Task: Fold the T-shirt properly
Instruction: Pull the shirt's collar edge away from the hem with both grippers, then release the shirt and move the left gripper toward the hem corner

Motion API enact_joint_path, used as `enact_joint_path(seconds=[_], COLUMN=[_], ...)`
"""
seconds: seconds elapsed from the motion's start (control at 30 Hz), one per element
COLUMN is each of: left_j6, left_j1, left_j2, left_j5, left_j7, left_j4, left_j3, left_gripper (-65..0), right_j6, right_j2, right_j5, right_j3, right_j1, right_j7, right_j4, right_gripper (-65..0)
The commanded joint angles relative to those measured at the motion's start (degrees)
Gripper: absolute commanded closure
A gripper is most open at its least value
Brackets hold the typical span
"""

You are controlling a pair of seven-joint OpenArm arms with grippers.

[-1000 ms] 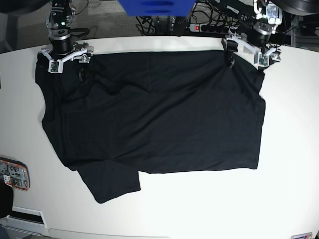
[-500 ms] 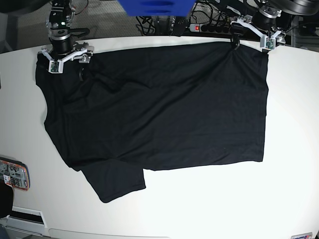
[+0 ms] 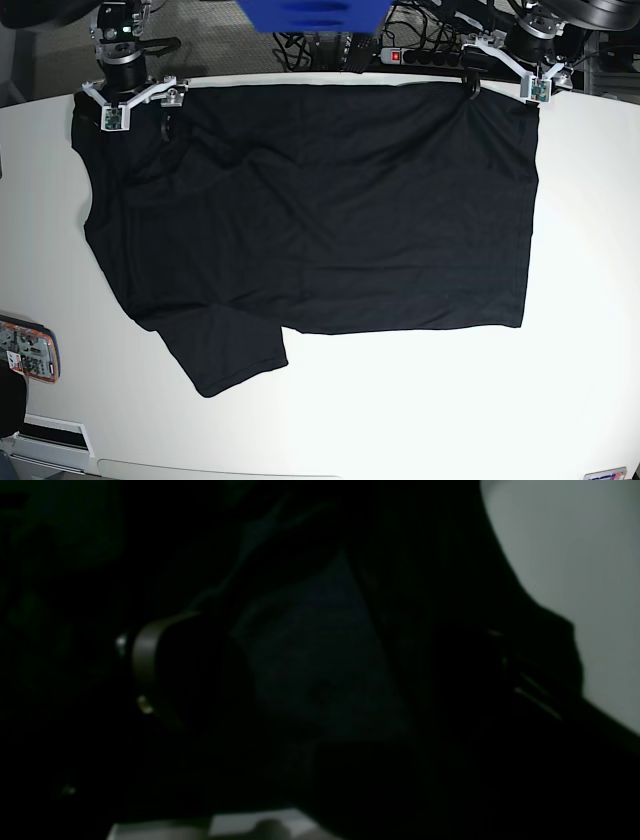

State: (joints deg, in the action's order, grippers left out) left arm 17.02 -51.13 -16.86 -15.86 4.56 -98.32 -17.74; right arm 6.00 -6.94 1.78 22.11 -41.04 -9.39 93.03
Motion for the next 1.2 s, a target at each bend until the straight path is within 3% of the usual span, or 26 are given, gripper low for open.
enact_joint_path(seconds=[0.0, 0.43, 0.7, 0.83, 1.03, 1.17], left_j6=[0.2, 0.1, -0.1, -0.1, -0.1, -0.1], left_j1=[-1.6, 1.2, 0.7, 0.9, 3.4, 6.3], left_j2=[-0.2, -1.5, -0.4, -0.1, -0.1, -0.2], left_j5=[0.3, 0.3, 0.3, 0.3, 0.3, 0.8], left_j7=[4.5, 4.5, 4.7, 9.3, 10.0, 10.1], left_j4=[0.3, -1.2, -10.0, -12.5, -16.2, -18.0], left_j3=[0.2, 0.0, 0.0, 0.0, 0.0, -0.1], left_gripper=[-65.0, -65.0, -65.0, -65.0, -65.0, -65.0], right_j6=[0.4, 0.4, 0.4, 0.4, 0.4, 0.4], right_j2=[0.3, 1.2, 1.4, 2.9, 2.9, 2.9], right_j5=[5.6, 5.3, 5.2, 5.2, 5.4, 5.5], right_j3=[-0.3, -0.4, -0.3, -0.1, -0.3, -0.2], right_j1=[-2.4, -2.2, -2.1, -2.1, -2.1, -2.1], right_j7=[-11.2, -11.2, -11.3, -11.3, -11.3, -16.9], right_j4=[-1.3, -1.3, 2.0, 5.5, 9.0, 13.7], right_gripper=[-65.0, -65.0, -65.0, -65.0, -65.0, -65.0])
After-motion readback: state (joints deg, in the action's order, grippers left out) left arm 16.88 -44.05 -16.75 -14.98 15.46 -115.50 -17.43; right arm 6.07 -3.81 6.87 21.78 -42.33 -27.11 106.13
